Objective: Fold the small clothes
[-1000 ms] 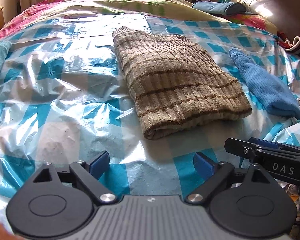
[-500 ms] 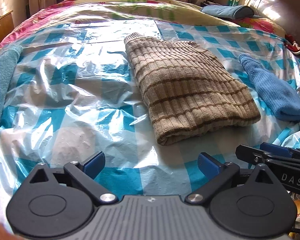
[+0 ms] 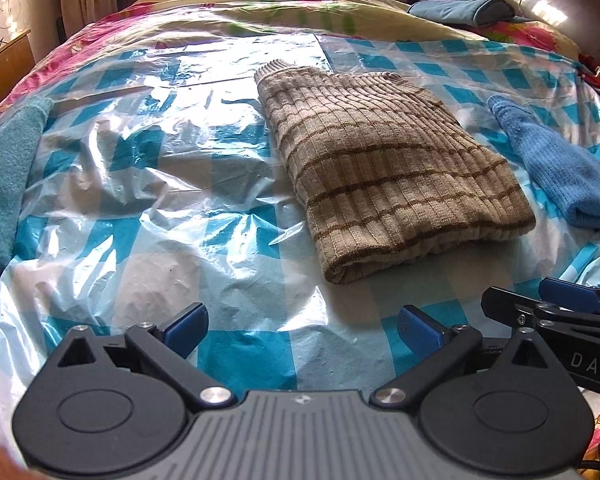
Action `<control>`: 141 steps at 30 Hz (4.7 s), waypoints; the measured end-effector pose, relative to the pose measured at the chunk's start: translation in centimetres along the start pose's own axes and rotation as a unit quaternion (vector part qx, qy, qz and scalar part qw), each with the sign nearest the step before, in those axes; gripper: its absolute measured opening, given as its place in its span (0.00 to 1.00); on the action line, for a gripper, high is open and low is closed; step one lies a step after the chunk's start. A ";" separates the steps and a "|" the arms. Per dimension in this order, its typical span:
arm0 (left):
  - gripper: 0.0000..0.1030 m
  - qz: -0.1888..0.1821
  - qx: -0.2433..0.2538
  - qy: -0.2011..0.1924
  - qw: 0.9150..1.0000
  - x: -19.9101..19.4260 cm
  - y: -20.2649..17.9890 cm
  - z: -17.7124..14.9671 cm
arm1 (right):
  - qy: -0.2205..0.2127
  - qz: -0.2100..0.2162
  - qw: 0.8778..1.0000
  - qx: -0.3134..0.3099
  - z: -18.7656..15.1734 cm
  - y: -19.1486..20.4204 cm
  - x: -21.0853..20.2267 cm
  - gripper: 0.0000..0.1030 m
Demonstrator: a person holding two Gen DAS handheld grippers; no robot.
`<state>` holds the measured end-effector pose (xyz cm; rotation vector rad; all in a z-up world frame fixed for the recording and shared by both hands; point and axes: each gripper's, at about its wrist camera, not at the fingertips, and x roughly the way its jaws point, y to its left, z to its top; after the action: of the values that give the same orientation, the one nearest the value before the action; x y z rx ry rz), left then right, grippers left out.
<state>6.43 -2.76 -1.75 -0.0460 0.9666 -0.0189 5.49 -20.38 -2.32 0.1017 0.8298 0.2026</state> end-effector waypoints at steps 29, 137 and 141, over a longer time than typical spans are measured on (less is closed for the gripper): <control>1.00 0.007 0.001 0.007 1.000 0.2 -0.1 -0.1 | 0.009 -0.007 1.000 -0.001 0.0 -0.1 0.3 0.68; 1.00 0.004 0.000 0.010 1.000 0.2 -0.3 -0.4 | 0.015 -0.008 1.000 0.000 -0.1 -0.2 0.6 0.68; 1.00 0.006 0.001 0.009 1.000 0.2 -0.3 -0.3 | 0.015 -0.008 1.000 0.001 -0.2 -0.2 0.6 0.68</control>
<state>6.29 -3.09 -2.05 -0.0379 0.9841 -0.0105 5.81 -20.48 -2.94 0.0934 0.8599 0.1890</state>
